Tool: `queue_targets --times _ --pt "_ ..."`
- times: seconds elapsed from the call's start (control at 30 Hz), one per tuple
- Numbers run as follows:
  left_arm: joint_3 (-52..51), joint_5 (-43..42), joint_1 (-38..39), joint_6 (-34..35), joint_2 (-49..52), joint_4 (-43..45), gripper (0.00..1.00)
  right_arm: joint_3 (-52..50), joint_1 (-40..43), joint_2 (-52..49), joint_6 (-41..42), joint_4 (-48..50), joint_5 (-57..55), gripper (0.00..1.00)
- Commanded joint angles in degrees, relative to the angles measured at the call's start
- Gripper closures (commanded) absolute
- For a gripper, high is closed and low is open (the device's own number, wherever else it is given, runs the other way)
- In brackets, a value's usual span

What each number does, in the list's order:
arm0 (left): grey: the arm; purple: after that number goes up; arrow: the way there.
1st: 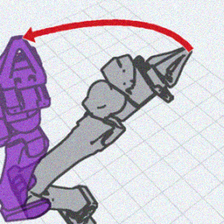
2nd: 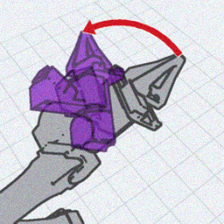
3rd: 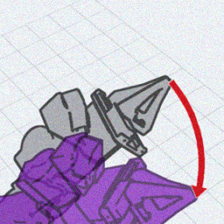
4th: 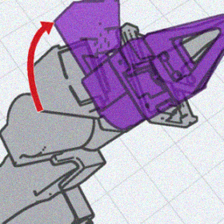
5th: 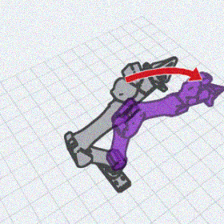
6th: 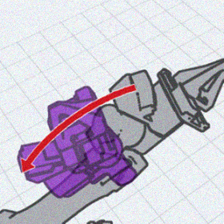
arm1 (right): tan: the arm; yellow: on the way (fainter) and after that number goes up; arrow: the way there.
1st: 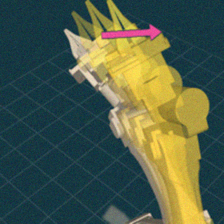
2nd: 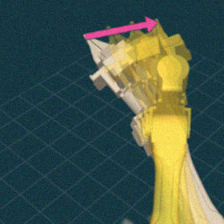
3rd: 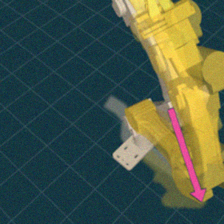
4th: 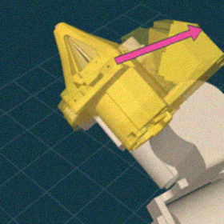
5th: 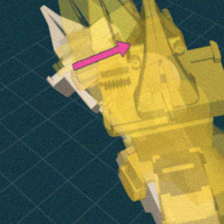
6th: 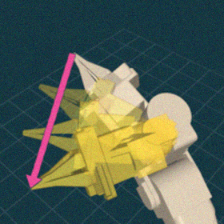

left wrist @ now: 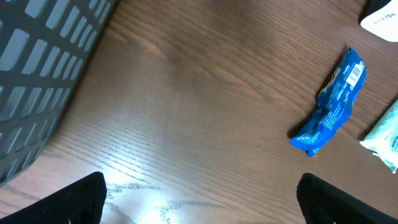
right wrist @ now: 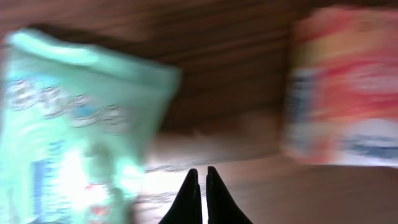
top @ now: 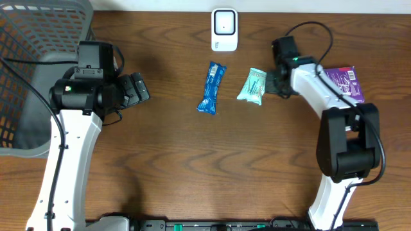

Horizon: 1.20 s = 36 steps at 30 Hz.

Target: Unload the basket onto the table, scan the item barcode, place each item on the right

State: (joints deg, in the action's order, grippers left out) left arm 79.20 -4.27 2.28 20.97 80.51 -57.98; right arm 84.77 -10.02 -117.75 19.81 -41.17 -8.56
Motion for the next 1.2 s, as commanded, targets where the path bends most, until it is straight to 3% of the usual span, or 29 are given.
queue_targets --times 0.0,0.17,0.3,0.47,0.67,0.97,1.17 --pt "0.3 0.7 -0.1 0.1 0.2 -0.1 0.02 4.0 1.3 -0.6 -2.1 -2.0 0.3 0.99" --pt "0.3 0.7 -0.1 0.1 0.2 0.0 0.02 6.1 0.3 -0.6 -4.3 0.4 17.5 0.88" --pt "0.3 0.7 -0.1 0.1 0.2 -0.1 0.02 6.1 -1.4 -0.6 -4.2 3.0 23.6 0.81" --pt "0.3 0.7 -0.1 0.1 0.2 -0.1 0.02 5.3 -3.7 -0.6 -4.0 2.6 19.8 0.77" --pt "0.3 0.7 -0.1 0.1 0.2 -0.1 0.02 1.3 -5.6 -0.7 2.1 2.7 12.9 0.72" --pt "0.3 0.7 -0.1 0.1 0.2 -0.1 0.02 -7.3 -5.4 -0.7 3.8 8.7 2.8 0.7" --pt "0.3 0.7 -0.1 0.1 0.2 -0.1 0.02 -8.4 -3.1 -0.7 3.9 7.6 -5.8 0.71"
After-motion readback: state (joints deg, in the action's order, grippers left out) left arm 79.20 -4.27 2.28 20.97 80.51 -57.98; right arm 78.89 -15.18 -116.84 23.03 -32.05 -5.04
